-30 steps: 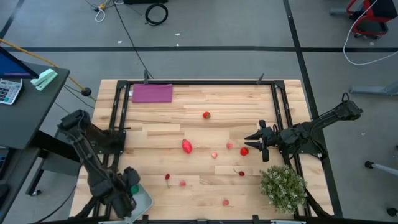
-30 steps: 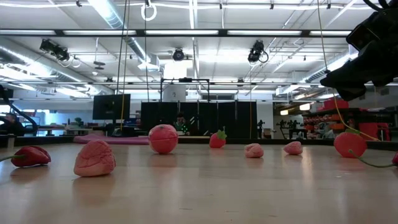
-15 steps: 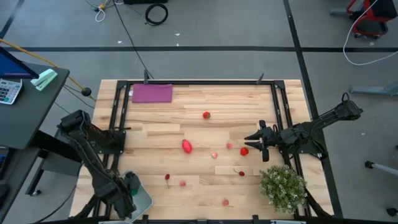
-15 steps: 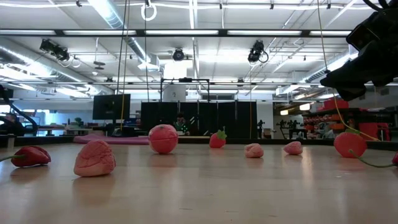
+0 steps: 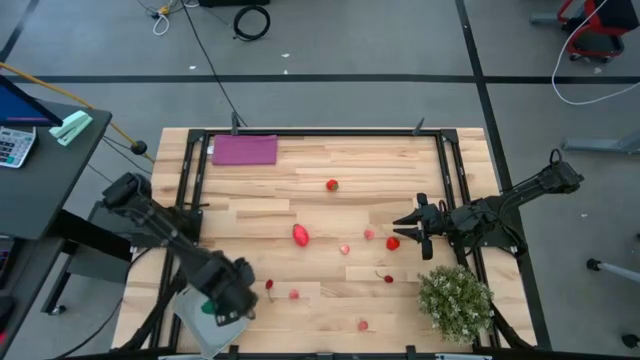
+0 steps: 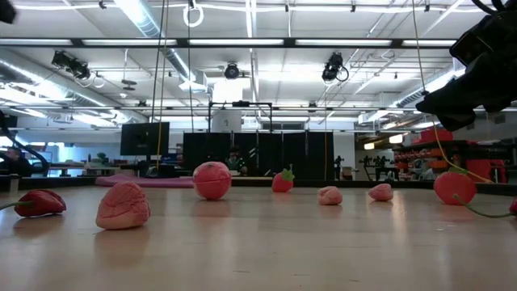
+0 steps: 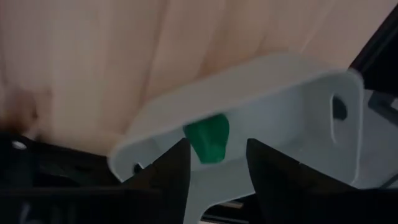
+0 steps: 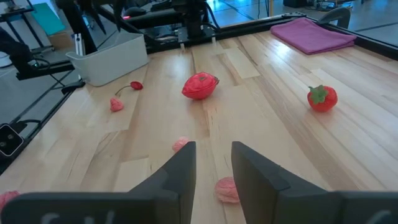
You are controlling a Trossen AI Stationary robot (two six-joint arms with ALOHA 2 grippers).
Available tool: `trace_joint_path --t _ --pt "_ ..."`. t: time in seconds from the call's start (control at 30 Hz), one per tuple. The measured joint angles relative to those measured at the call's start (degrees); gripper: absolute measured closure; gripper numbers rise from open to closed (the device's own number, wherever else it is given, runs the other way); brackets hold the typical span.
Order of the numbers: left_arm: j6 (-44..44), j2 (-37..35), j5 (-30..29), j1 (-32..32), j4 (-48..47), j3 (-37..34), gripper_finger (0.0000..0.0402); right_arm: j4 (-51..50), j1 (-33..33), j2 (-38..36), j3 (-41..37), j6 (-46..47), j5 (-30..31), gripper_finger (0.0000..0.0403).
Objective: Pick and placing Produce into tupperware
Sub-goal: Put the red cherry into the gray container
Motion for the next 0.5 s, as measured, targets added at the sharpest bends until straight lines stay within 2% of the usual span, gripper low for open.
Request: trace_joint_path --t 0.07,0.3,0.4,0.5 --pt "4.15 -0.02 -0.54 1.93 -0.58 1.04 0.0246 0.0 0.0 0.0 0.0 0.01 -0.02 0.0293" --pt "25.25 -0.07 -8.78 5.57 1.33 1.59 0.0266 0.0 -0.01 0.0 0.0 0.01 -0.01 0.0293" --pt "35.14 -0.04 -9.64 6.14 2.04 1.59 0.0269 0.0 0.0 0.0 0.0 0.01 -0.01 0.0292" --pt "40.85 0.86 -10.22 6.02 4.82 1.57 0.0265 0.0 0.0 0.0 0.0 0.01 -0.02 0.0292"
